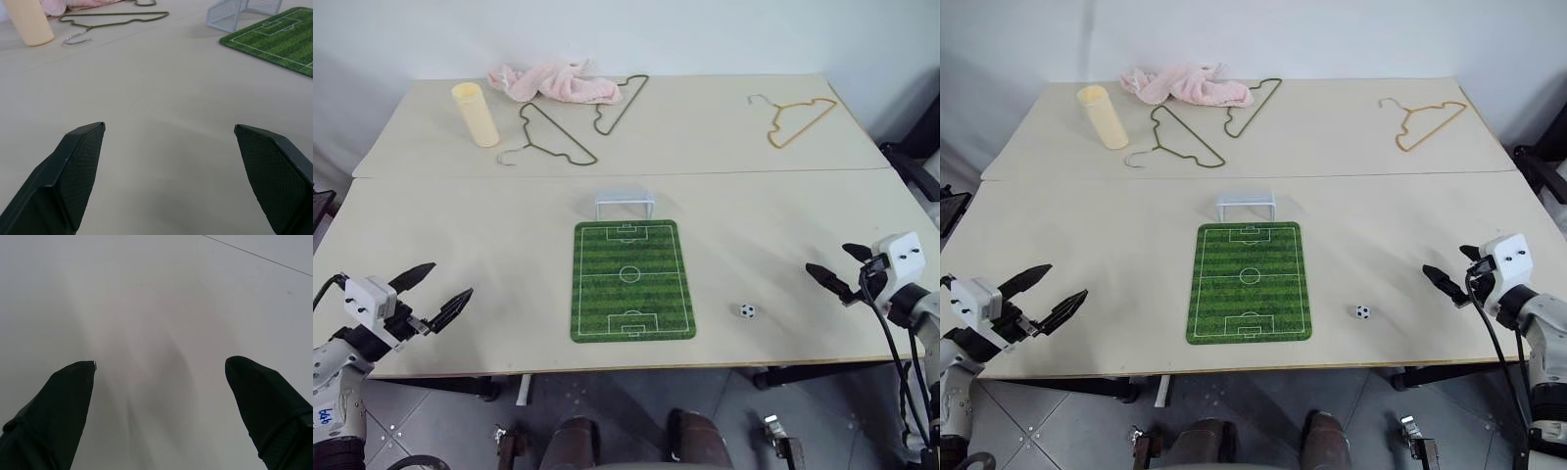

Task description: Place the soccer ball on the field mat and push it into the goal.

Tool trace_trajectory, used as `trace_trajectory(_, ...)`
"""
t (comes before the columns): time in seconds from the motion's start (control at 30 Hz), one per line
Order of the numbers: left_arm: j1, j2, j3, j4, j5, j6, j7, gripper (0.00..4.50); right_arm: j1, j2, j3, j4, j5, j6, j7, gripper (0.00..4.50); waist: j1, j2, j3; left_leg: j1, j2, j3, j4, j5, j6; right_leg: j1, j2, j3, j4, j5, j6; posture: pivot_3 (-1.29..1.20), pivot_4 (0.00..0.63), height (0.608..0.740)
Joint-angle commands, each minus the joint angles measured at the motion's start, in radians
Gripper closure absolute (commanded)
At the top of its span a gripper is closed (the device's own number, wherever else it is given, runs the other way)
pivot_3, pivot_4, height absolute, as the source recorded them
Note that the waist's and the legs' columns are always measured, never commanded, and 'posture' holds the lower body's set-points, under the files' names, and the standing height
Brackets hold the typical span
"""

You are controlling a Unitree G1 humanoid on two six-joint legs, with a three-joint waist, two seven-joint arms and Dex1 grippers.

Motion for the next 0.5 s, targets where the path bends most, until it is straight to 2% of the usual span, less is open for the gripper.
trace_trajectory(0.03,0.0,0.026,0.027,-0.011,-0.035,0.035,-0.006,0.0,0.0,-0.03,-0.055,-0.058,0.025,0.001,-0.012,0.05,-0.001,0.0,0.0,0.0,0.0,0.0,0.0,0.0,0.0,0.0,0.0,0.0,0.0,0.0,0.0,0.0,0.15,0.74)
trace_trajectory(0.27,0.001,0.041,0.034,-0.058,-0.049,0.094,0.005,0.0,0.036,-0.033,-0.07,-0.234,0.029,0.1,-0.059,0.05,0.0,0.0,0.0,0.0,0.0,0.0,0.0,0.0,0.0,0.0,0.0,0.0,0.0,0.0,0.0,0.0,0.15,0.74)
trace_trajectory(0.43,0.005,0.047,0.013,-0.137,-0.058,0.144,-0.005,0.0,0.069,-0.063,-0.057,-0.448,0.08,0.318,-0.06,0.05,0.001,0.001,0.001,0.0,0.001,0.0,0.0,0.0,0.0,0.0,0.0,0.0,0.0,0.0,0.0,0.0,0.15,0.74)
trace_trajectory(0.5,0.005,0.047,0.001,-0.184,-0.076,0.179,-0.019,0.0,0.095,-0.089,-0.031,-0.538,0.081,0.344,-0.022,0.05,0.002,0.001,0.001,0.0,0.001,0.0,0.0,-0.001,0.0,0.0,0.0,0.0,0.0,0.0,0.0,0.0,0.15,0.74)
